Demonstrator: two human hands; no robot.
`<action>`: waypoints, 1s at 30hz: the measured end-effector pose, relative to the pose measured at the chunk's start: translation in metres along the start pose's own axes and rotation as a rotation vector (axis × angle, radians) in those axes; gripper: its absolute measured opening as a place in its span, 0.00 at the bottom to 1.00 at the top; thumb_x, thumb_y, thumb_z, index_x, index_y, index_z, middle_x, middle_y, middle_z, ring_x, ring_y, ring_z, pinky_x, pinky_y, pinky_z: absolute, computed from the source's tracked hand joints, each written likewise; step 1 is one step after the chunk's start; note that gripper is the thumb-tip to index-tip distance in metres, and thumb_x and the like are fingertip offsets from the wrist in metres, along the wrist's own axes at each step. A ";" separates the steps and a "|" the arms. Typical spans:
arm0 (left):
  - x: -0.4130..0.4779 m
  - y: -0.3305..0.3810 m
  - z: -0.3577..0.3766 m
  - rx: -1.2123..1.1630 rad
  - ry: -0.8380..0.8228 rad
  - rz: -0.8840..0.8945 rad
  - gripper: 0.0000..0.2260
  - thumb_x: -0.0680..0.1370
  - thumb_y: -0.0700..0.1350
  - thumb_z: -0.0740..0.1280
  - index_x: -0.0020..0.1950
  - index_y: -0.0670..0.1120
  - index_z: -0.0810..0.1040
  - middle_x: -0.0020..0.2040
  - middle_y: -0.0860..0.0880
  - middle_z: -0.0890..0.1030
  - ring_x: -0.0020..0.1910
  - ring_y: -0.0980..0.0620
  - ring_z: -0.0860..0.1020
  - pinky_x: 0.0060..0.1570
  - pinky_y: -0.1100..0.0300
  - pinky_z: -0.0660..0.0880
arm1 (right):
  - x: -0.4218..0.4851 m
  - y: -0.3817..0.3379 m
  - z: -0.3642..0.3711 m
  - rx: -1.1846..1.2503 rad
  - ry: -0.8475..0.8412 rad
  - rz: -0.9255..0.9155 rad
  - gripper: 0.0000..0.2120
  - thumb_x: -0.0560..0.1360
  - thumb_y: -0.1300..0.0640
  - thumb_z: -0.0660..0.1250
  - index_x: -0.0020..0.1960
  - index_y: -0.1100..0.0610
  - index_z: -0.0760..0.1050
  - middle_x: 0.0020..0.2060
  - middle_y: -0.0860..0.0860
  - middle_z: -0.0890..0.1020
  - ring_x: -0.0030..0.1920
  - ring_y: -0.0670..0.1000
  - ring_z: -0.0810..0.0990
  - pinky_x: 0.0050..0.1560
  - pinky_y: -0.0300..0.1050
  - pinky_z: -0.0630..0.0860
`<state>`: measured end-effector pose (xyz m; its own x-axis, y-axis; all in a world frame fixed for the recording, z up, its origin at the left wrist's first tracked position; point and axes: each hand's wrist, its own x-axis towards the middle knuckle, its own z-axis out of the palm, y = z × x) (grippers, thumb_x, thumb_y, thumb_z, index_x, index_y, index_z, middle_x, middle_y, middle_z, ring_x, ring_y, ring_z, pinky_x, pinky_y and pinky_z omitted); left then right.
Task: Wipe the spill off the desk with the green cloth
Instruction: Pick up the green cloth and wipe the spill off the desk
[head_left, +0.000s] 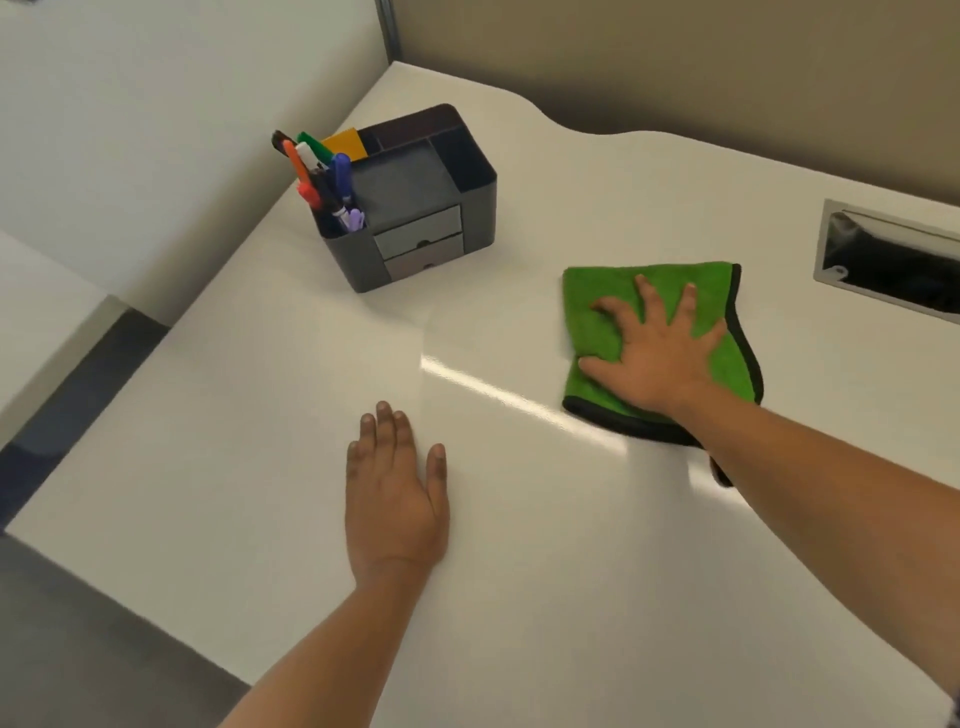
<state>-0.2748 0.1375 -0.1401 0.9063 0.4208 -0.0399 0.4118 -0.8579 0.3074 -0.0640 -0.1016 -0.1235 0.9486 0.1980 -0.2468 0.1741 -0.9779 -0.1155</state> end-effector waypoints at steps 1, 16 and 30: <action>0.000 0.000 0.000 -0.004 0.003 -0.001 0.34 0.79 0.61 0.37 0.78 0.42 0.54 0.80 0.47 0.52 0.79 0.52 0.47 0.76 0.54 0.45 | 0.012 -0.016 0.000 -0.017 -0.003 -0.037 0.40 0.62 0.20 0.50 0.73 0.26 0.48 0.82 0.47 0.47 0.78 0.70 0.39 0.67 0.84 0.42; -0.004 -0.001 -0.007 -0.104 -0.010 0.004 0.32 0.80 0.59 0.37 0.78 0.43 0.54 0.80 0.48 0.53 0.78 0.53 0.46 0.76 0.54 0.44 | -0.154 -0.085 0.047 -0.100 -0.033 -0.651 0.37 0.68 0.33 0.61 0.77 0.32 0.57 0.81 0.49 0.58 0.80 0.66 0.52 0.70 0.76 0.54; -0.003 -0.001 -0.002 -0.045 -0.021 -0.009 0.34 0.79 0.62 0.34 0.79 0.44 0.50 0.80 0.49 0.48 0.78 0.54 0.42 0.76 0.56 0.40 | -0.017 -0.037 0.008 -0.081 0.055 0.014 0.36 0.69 0.26 0.48 0.76 0.30 0.51 0.82 0.48 0.54 0.78 0.68 0.50 0.67 0.81 0.54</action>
<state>-0.2783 0.1375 -0.1389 0.9046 0.4217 -0.0624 0.4156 -0.8397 0.3495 -0.0888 -0.0678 -0.1229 0.9639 0.1822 -0.1942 0.1792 -0.9833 -0.0335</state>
